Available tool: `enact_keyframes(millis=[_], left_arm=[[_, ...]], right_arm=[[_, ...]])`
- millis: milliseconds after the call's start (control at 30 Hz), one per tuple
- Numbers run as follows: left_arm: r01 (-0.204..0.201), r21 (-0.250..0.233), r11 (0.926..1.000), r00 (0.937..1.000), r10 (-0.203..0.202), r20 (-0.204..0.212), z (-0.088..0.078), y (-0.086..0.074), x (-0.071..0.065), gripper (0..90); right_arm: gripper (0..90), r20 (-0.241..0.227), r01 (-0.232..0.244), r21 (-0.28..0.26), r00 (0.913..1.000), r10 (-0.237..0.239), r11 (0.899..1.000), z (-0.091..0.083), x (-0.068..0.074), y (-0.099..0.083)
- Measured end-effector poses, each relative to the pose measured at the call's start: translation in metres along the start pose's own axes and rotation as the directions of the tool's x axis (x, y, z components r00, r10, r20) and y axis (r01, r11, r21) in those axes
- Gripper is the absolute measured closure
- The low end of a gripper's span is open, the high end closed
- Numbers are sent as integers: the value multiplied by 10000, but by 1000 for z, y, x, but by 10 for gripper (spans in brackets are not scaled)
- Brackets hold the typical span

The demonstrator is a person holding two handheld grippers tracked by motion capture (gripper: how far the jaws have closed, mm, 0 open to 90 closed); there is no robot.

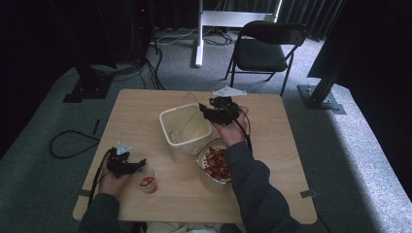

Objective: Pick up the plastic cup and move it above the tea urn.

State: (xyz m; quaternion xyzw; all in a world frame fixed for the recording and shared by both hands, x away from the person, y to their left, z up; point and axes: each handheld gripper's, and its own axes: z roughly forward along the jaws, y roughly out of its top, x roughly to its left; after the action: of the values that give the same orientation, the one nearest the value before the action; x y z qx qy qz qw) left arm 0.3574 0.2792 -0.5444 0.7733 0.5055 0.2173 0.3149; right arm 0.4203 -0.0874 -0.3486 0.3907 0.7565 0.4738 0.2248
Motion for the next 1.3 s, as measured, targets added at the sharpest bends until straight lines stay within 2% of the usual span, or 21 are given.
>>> enact_keyframes(millis=[300, 433, 500, 567, 633, 667, 733, 800, 967, 1300], left_arm=[[-9, 4, 10000, 10000, 9, -3, 0, 0, 0, 145], [-10, 8, 10000, 10000, 10, -4, 0, 0, 0, 145], [-10, 25, 10000, 10000, 10, 2, 0, 0, 0, 145], [-10, 18, 10000, 10000, 10, 3, 0, 0, 0, 145], [-17, 21, 10000, 10000, 17, 2, 0, 0, 0, 145], [-24, 24, 10000, 10000, 24, 1, 0, 0, 0, 145], [5, 20, 10000, 10000, -5, 6, 0, 0, 0, 145], [-8, 26, 10000, 10000, 8, 2, 0, 0, 0, 145], [-5, 27, 10000, 10000, 5, 1, 0, 0, 0, 145], [-2, 4, 10000, 10000, 2, -4, 0, 0, 0, 145]], right_arm=[[537, -84, -106, -504, 9999, 102, 9987, -3, 3, 4], [542, -286, -127, -16, 9995, 127, 9999, 5, 4, 4], [601, -416, -72, 211, 9991, 80, 9998, 9, 5, 2], [651, -533, 138, 339, 9985, -120, 9993, 12, 8, 0], [670, -421, 485, 358, 9980, -469, 9982, 12, 11, -1], [726, -414, 605, 407, 9974, -588, 9973, 11, 12, 0], [734, -847, 701, 520, 9942, -656, 9962, 10, 13, 0], [665, -537, 1021, 586, 9936, -990, 9930, 10, 16, -1], [629, -549, 920, 455, 9945, -894, 9947, 6, 13, 0], [592, -325, 744, 501, 9968, -729, 9960, -12, -10, -9]])
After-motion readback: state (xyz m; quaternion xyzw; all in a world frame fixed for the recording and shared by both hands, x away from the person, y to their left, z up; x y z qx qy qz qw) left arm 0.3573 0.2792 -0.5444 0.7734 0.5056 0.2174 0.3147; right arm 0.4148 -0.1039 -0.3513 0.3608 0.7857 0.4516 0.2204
